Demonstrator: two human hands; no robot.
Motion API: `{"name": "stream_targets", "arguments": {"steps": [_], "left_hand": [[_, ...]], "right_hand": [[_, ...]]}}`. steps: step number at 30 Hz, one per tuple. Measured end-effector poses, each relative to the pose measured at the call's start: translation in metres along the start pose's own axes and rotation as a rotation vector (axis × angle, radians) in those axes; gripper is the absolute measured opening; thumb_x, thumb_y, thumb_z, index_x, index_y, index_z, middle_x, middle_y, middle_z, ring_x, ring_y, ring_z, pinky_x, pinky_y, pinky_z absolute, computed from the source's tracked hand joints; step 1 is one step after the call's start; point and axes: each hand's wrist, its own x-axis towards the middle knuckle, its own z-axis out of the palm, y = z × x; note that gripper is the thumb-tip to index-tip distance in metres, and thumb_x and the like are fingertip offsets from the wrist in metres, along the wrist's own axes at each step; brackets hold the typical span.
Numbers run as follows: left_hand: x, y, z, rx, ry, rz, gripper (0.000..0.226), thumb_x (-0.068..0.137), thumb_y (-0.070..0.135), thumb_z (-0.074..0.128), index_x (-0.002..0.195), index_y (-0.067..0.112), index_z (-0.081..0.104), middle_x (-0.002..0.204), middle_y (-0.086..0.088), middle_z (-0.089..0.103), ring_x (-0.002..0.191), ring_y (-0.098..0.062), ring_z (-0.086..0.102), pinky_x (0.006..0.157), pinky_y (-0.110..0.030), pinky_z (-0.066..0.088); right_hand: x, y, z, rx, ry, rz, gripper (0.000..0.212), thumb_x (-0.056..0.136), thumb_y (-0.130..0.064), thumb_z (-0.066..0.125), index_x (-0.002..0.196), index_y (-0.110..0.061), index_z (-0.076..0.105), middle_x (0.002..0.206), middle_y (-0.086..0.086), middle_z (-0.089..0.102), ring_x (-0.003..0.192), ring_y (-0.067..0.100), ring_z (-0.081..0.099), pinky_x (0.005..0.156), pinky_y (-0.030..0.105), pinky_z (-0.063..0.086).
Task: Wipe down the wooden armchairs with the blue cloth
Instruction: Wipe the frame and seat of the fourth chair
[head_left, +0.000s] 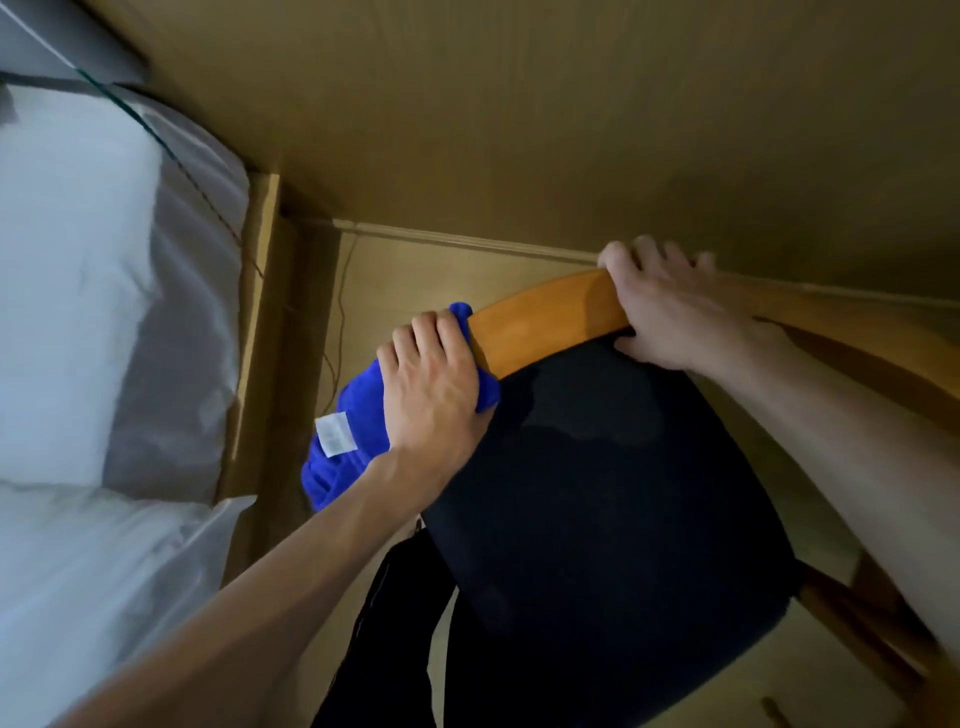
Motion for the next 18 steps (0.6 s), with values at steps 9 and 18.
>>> {"name": "stream_targets", "arguments": {"steps": [9, 18], "left_hand": [[0.074, 0.103, -0.023, -0.01, 0.037, 0.375, 0.083, 0.065, 0.053, 0.078, 0.123, 0.008, 0.04, 0.117, -0.011, 0.049, 0.103, -0.028, 0.051, 0.088, -0.039, 0.041], [0.044, 0.042, -0.015, -0.088, -0.036, 0.2, 0.093, 0.059, 0.064, 0.076, 0.124, 0.008, 0.04, 0.114, -0.01, 0.052, 0.101, -0.029, 0.055, 0.085, -0.04, 0.047]], "right_hand": [[-0.002, 0.015, -0.004, 0.231, 0.055, -0.036, 0.063, 0.074, -0.013, 0.077, 0.126, -0.012, 0.04, 0.122, 0.009, 0.051, 0.112, 0.029, 0.051, 0.098, 0.043, 0.038], [-0.054, 0.074, 0.026, -0.035, 0.088, 0.352, 0.053, 0.078, -0.016, 0.073, 0.121, -0.018, 0.041, 0.113, 0.01, 0.056, 0.11, 0.032, 0.054, 0.1, 0.052, 0.04]]}}
